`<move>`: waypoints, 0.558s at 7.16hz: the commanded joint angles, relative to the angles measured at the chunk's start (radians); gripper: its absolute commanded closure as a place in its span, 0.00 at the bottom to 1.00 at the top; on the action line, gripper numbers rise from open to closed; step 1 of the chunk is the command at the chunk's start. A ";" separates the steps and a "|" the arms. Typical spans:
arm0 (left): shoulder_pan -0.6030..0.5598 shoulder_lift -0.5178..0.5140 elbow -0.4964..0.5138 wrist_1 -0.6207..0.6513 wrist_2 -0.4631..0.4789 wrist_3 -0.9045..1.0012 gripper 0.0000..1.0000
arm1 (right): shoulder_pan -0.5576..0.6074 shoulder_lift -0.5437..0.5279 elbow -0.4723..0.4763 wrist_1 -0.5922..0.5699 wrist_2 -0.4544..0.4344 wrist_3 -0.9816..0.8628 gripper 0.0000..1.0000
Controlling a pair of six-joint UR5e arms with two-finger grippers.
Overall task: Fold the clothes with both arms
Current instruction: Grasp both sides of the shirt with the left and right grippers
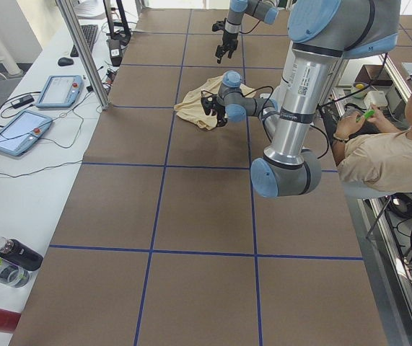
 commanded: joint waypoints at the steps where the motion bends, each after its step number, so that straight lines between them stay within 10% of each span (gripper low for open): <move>1: 0.000 -0.013 0.029 0.000 0.030 0.037 0.30 | 0.005 -0.001 -0.026 0.005 -0.002 -0.003 0.00; 4: -0.001 -0.036 0.068 -0.002 0.043 0.037 0.35 | 0.003 -0.002 -0.047 0.005 -0.007 -0.004 0.00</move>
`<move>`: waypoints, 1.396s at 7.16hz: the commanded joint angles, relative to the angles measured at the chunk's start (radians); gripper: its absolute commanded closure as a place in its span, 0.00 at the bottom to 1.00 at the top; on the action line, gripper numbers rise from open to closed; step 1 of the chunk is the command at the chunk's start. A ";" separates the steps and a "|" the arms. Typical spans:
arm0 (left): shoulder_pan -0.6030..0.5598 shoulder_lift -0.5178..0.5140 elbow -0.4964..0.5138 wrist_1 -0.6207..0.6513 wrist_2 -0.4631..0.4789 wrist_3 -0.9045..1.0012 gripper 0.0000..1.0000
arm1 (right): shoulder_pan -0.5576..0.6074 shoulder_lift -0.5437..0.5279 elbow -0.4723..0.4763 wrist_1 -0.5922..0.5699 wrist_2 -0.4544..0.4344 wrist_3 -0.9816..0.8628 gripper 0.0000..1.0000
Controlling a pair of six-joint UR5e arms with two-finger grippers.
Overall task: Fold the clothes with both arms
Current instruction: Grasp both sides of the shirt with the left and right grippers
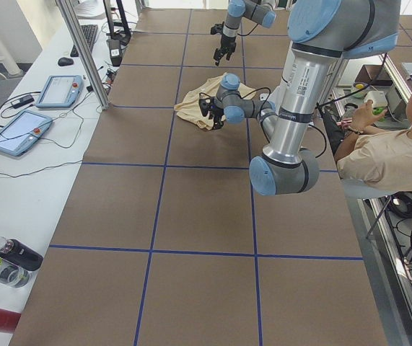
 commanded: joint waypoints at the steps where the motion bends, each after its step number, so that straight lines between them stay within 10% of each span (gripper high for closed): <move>1: 0.001 -0.023 0.036 -0.001 0.004 0.001 0.36 | 0.000 0.000 -0.020 0.002 -0.002 -0.001 0.00; 3: -0.001 -0.023 0.053 -0.015 0.004 0.001 0.41 | -0.002 0.003 -0.020 0.002 -0.002 -0.003 0.00; 4: -0.001 -0.023 0.056 -0.015 0.004 -0.001 0.60 | 0.000 0.001 -0.020 0.002 -0.002 -0.003 0.00; 5: -0.002 -0.023 0.054 -0.016 0.004 0.001 1.00 | -0.002 0.001 -0.021 0.002 -0.003 -0.003 0.00; 10: -0.163 0.014 0.031 -0.019 0.001 0.344 1.00 | -0.002 0.000 -0.029 0.002 -0.003 -0.004 0.00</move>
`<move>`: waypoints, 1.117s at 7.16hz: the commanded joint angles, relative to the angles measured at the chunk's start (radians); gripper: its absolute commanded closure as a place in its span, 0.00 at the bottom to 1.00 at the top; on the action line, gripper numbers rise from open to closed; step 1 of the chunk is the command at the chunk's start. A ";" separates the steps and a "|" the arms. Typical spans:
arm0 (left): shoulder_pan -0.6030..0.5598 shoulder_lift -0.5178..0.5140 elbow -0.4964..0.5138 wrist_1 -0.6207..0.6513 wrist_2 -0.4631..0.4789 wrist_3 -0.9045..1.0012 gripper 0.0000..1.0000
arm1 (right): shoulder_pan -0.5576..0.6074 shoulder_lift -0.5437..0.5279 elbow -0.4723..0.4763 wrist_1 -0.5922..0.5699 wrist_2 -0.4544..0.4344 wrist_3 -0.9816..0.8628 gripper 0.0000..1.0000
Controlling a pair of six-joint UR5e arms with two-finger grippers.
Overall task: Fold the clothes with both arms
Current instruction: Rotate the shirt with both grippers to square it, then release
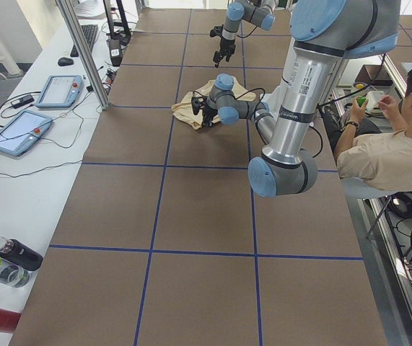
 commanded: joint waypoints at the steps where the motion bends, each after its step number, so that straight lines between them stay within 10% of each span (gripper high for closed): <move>1: -0.111 -0.014 0.056 -0.004 -0.002 0.140 1.00 | 0.002 -0.001 -0.002 0.000 0.000 -0.003 0.00; 5: -0.236 -0.274 0.477 -0.211 0.000 0.197 1.00 | -0.001 0.058 -0.034 0.046 -0.006 0.005 0.00; 7: -0.256 -0.317 0.522 -0.229 0.000 0.202 0.97 | -0.007 0.134 -0.090 0.051 -0.008 0.010 0.00; 8: -0.273 -0.324 0.536 -0.229 -0.002 0.234 0.73 | -0.010 0.143 -0.099 0.052 -0.006 0.002 0.00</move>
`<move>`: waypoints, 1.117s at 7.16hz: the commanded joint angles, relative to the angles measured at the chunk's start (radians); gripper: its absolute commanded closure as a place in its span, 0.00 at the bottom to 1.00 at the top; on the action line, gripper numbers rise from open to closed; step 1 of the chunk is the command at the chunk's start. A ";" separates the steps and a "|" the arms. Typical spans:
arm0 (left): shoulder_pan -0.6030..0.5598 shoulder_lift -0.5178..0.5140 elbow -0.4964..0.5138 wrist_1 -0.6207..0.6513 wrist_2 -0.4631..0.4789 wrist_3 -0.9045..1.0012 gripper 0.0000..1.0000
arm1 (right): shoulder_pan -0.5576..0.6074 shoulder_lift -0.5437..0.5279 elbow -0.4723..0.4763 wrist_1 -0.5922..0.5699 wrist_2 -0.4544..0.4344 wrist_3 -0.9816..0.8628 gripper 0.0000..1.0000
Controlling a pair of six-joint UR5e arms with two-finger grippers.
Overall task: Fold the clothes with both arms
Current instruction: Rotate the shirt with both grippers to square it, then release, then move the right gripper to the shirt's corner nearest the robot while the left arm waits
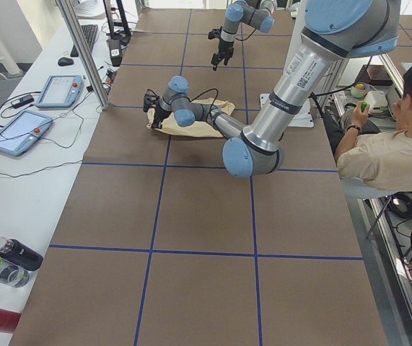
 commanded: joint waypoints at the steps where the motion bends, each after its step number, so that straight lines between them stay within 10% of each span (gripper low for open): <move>1: -0.030 -0.013 0.017 -0.006 -0.010 0.032 0.37 | -0.010 0.055 -0.055 0.027 -0.001 -0.006 0.00; 8: -0.058 0.154 -0.202 0.008 -0.095 0.021 0.33 | -0.245 0.222 -0.345 0.239 -0.328 0.561 0.16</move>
